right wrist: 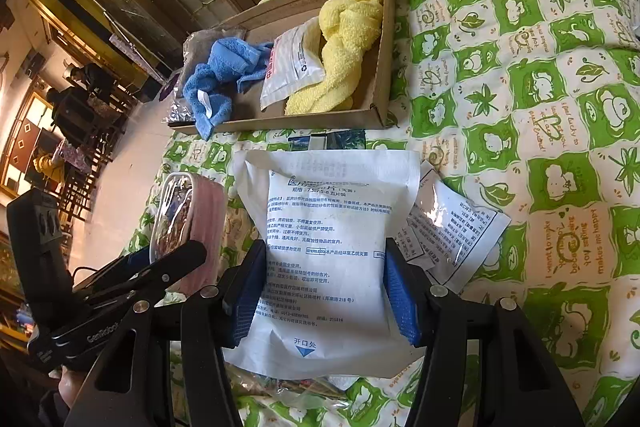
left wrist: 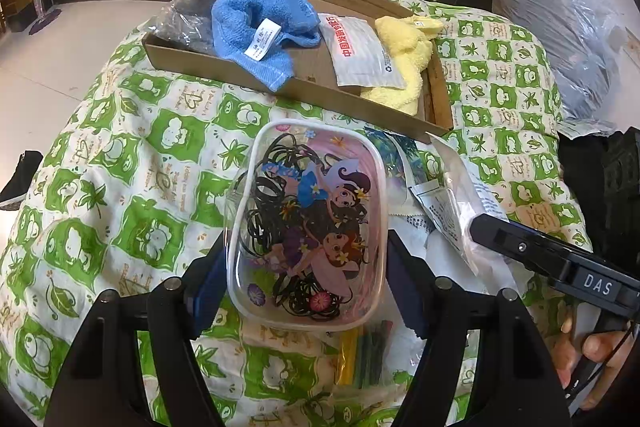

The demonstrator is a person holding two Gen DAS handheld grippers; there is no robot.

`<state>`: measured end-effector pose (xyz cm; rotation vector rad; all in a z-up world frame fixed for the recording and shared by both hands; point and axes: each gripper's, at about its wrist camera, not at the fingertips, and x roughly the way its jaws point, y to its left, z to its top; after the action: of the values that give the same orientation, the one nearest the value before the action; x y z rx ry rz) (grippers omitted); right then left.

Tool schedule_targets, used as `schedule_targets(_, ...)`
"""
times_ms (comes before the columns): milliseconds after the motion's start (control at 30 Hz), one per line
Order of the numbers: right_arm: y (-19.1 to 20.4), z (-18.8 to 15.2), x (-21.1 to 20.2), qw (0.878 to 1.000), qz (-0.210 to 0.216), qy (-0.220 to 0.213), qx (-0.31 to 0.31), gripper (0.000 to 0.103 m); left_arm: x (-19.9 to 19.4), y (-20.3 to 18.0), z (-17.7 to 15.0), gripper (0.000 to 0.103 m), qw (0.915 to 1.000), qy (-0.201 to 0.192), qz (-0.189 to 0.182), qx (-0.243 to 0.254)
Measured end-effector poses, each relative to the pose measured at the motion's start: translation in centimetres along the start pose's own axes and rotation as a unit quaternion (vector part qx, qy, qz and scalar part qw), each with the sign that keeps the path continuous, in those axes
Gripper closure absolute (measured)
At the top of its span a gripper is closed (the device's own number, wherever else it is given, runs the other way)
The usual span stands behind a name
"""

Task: Organize soft objects
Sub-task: 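Lift the container with left gripper while right gripper lifts the packet toward the box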

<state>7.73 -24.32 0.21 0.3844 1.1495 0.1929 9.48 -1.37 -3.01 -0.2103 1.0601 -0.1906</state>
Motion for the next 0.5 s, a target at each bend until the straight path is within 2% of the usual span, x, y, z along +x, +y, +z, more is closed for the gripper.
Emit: schedule_targets(500, -0.8, 0.6, -0.5, 1.000, 0.004, -0.007, 0.010, 0.047, 0.6, -0.1, 2.6, 0.031, 0.9999, -0.009, -0.009, 0.003)
